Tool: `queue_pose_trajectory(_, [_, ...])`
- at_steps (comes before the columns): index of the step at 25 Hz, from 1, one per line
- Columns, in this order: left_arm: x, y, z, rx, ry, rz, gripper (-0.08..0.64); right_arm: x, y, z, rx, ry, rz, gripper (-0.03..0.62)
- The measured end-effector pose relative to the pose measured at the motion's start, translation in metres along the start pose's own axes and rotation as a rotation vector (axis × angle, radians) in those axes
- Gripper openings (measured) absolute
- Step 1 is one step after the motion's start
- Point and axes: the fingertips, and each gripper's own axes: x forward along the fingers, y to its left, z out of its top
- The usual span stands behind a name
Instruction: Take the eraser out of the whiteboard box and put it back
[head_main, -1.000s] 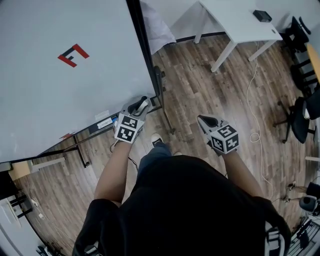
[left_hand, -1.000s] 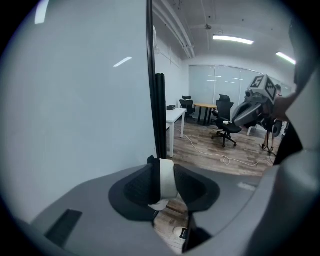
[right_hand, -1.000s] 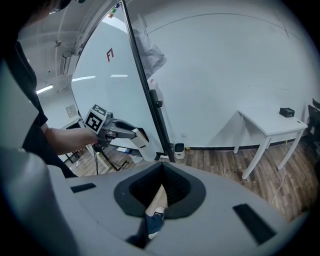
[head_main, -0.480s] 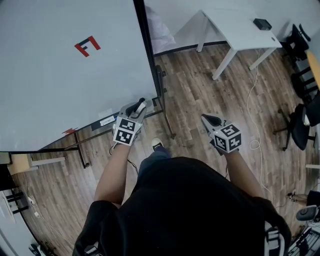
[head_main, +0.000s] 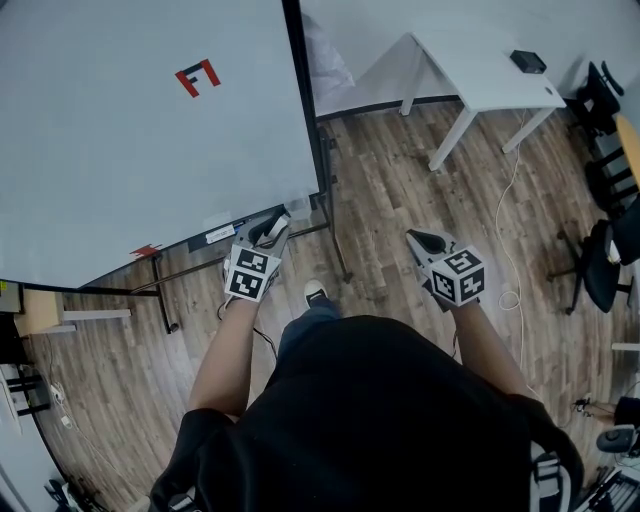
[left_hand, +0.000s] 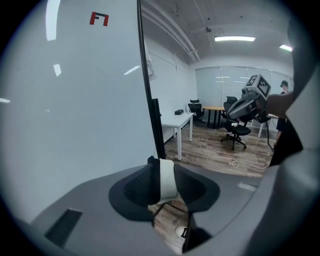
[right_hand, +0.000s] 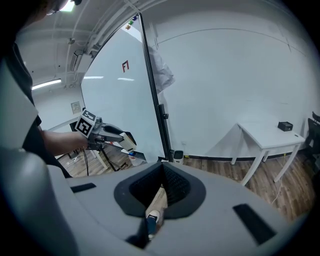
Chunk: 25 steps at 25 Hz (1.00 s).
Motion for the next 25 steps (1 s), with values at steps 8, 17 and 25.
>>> queue_pose_trajectory(8, [-0.03, -0.01, -0.016, -0.022, 0.006, 0.03, 0.141, -0.01, 0.019, -0.004, -0.033, 0.008, 0.032, -0.005])
queue_pose_trajectory(17, [-0.056, -0.028, -0.036, -0.042, 0.016, 0.057, 0.141, -0.019, 0.038, -0.017, -0.057, 0.019, 0.061, -0.005])
queue_pose_trajectory(25, [-0.067, -0.033, -0.054, -0.063, 0.017, 0.072, 0.141, -0.019, 0.05, -0.021, -0.064, 0.019, 0.073, -0.005])
